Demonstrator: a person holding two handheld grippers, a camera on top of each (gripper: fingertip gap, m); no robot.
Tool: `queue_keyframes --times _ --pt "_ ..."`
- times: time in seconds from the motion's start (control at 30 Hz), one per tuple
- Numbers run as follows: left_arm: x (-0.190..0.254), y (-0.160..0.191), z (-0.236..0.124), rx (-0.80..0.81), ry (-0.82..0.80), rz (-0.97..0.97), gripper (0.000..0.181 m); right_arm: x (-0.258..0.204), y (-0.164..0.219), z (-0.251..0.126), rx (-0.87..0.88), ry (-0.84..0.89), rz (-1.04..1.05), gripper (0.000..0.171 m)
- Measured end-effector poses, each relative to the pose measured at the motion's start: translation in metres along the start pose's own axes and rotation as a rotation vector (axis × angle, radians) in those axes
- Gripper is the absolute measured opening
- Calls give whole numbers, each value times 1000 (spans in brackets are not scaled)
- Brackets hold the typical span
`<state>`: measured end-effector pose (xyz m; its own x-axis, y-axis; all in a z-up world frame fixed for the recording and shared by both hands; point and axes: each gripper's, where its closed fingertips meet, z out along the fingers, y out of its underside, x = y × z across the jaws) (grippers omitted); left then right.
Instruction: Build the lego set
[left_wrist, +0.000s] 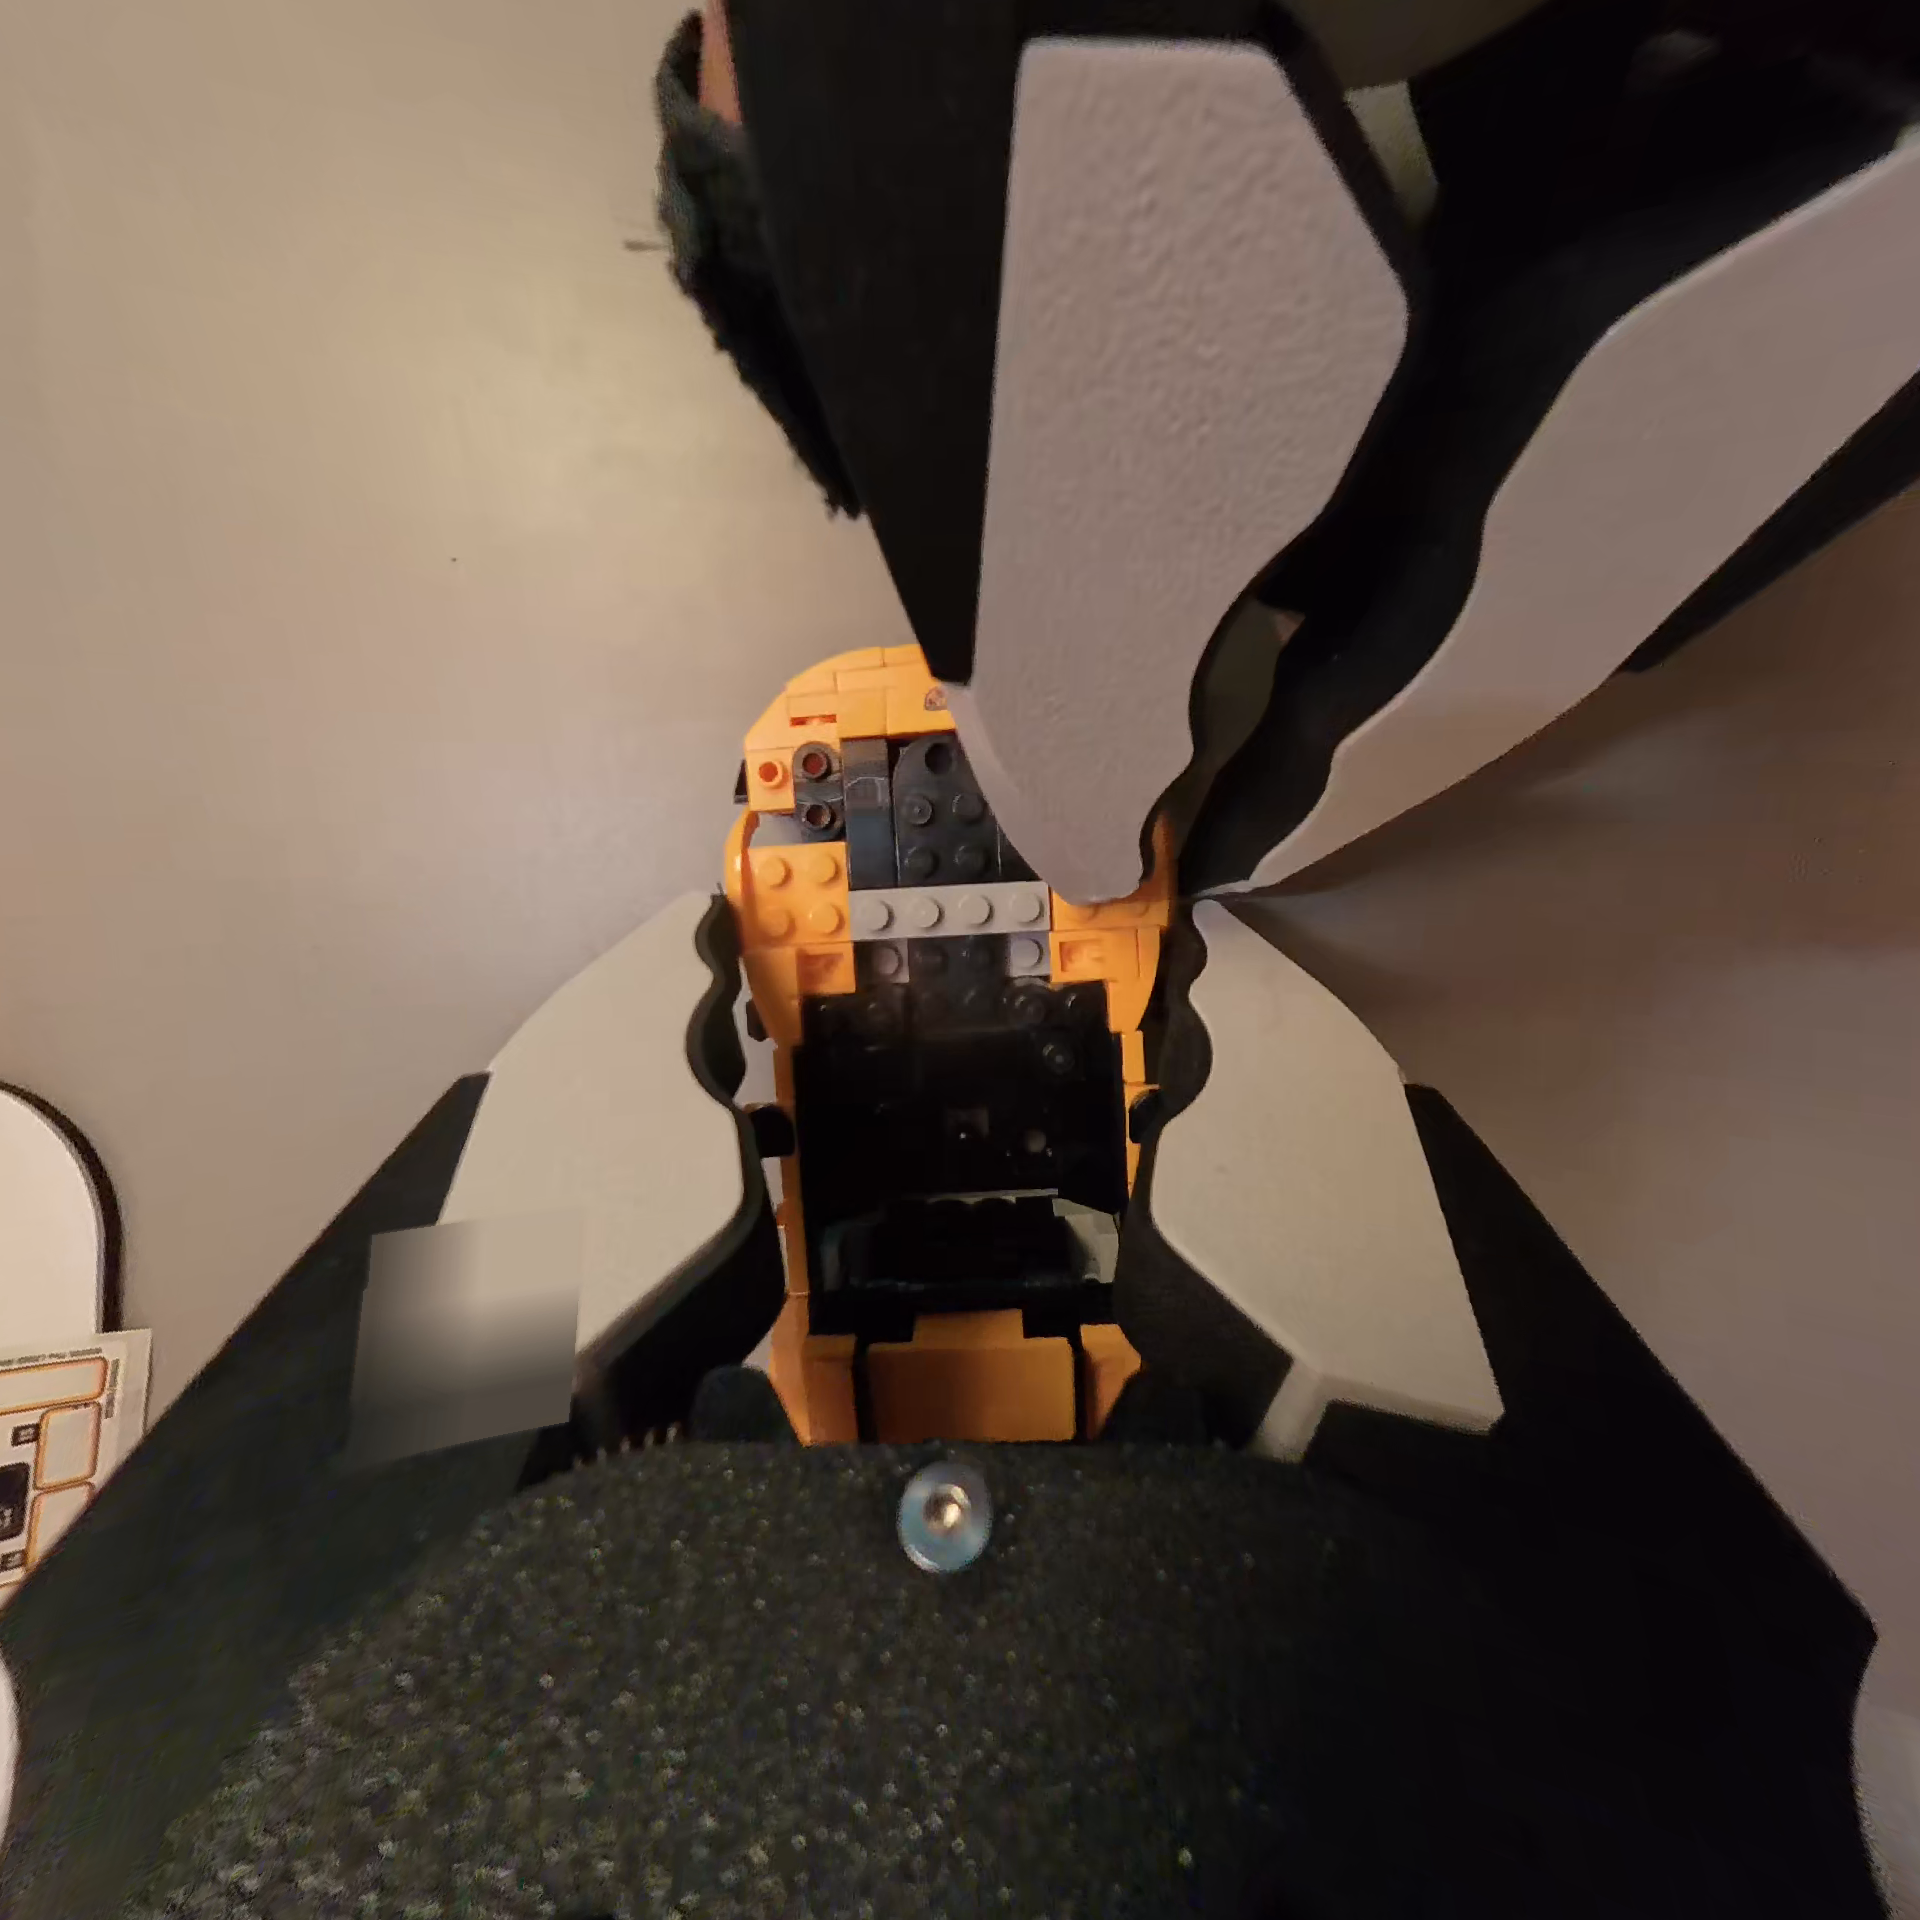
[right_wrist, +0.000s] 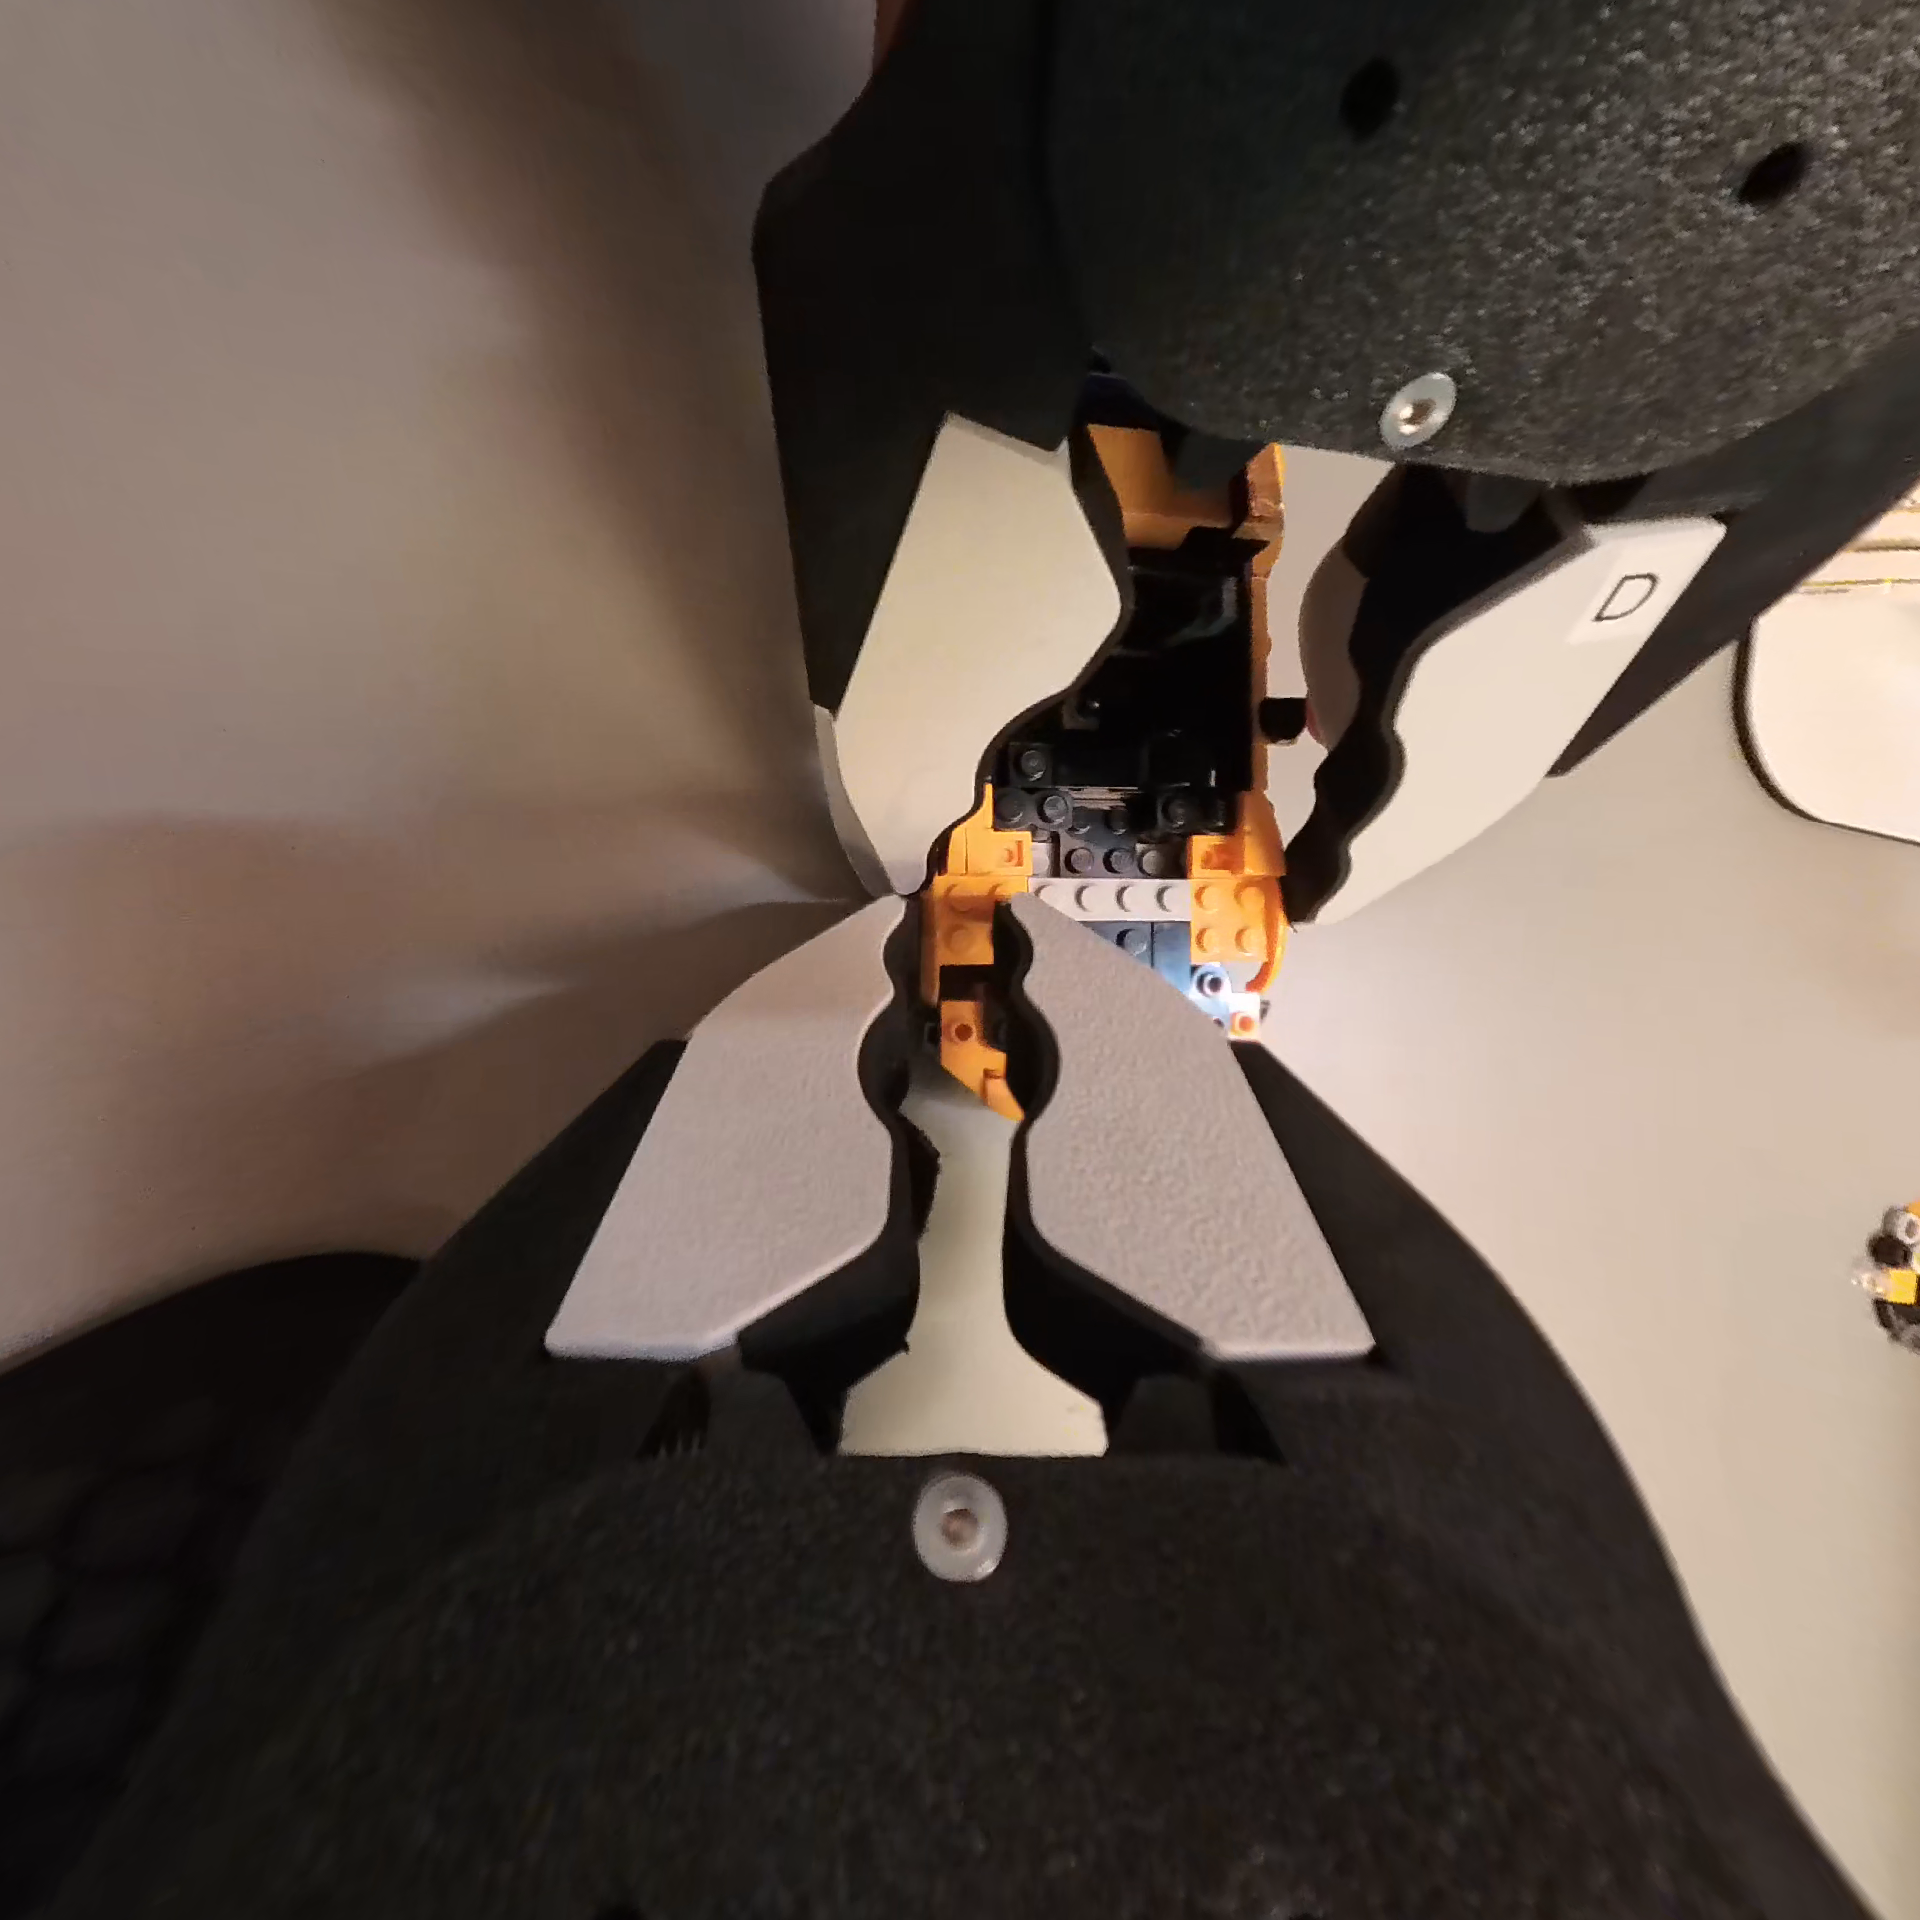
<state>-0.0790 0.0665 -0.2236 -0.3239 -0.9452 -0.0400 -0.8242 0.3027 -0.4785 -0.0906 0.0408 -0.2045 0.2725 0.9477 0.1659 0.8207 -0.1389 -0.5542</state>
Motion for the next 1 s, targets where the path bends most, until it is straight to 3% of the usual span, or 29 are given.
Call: queue_keyframes --times 0.23,0.9,1.0 --pt "0 0 0 31 25 -5 79 -2 -1 1 -17 -72 -6 9" --pt "-1 1 -1 84 35 14 78 -2 -3 5 30 -61 77 8" --pt "0 1 -1 87 39 11 77 0 -2 2 35 -52 123 14"
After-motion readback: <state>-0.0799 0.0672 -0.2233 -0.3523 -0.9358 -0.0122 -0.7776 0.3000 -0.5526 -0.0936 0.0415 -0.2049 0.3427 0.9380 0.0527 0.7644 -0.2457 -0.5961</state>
